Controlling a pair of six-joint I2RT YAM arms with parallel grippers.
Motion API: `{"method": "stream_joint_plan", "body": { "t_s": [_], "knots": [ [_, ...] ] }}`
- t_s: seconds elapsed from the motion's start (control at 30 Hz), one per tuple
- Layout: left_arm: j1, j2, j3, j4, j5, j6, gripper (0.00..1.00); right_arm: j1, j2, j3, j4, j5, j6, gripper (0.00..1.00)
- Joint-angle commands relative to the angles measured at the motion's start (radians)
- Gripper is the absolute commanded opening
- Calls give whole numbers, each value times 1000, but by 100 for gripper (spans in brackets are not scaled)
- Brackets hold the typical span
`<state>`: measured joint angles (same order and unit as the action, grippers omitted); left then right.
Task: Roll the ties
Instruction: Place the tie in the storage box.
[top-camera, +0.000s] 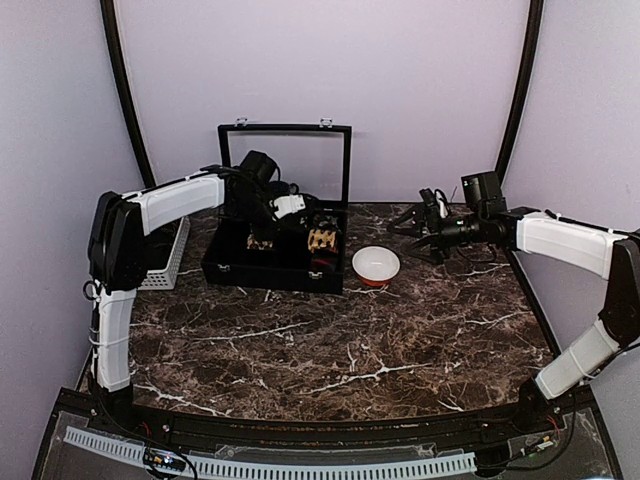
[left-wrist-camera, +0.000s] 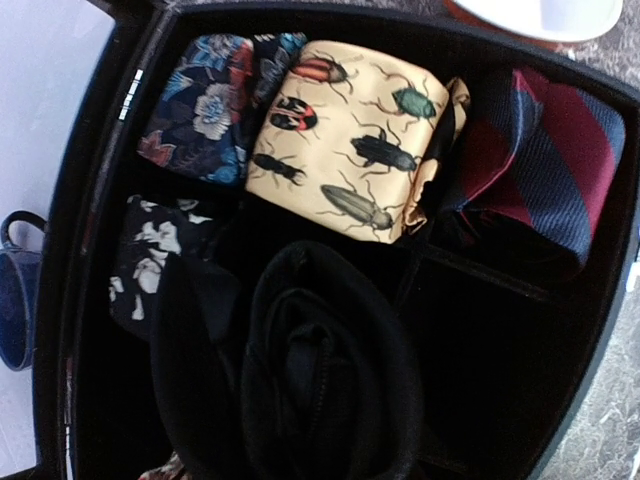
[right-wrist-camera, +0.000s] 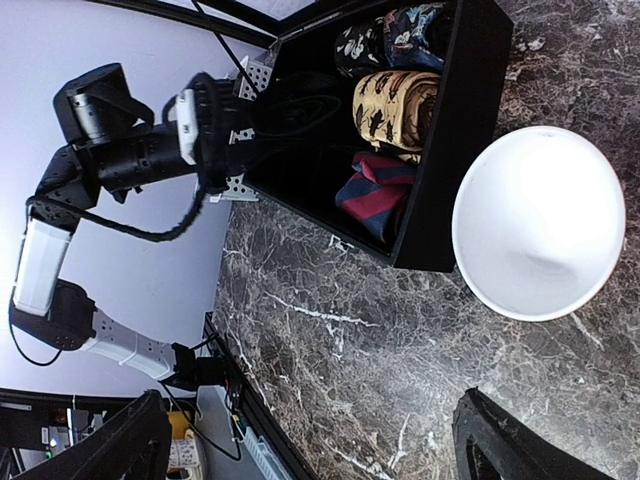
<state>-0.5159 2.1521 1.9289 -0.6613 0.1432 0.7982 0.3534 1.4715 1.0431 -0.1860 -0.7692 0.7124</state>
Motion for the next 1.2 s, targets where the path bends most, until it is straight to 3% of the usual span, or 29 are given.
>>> {"method": "stream_joint_plan", "body": {
  "t_s": [0.0, 0.43, 0.57, 0.87, 1.17],
  "knots": [
    [-17, 31, 14, -1, -88, 91, 0, -6, -3, -8, 46, -26, 9, 98],
    [-33, 92, -28, 50, -215, 266, 0, -12, 0, -26, 43, -48, 10, 98],
    [-29, 36, 8, -28, -119, 227, 0, -15, -5, -27, 29, -53, 4, 98],
    [-39, -177, -66, -216, -44, 306, 0, -17, 4, -40, 73, -80, 29, 98],
    [-61, -81, -57, -220, -56, 346, 0, -17, 2, -37, 82, -96, 43, 98]
  ]
}}
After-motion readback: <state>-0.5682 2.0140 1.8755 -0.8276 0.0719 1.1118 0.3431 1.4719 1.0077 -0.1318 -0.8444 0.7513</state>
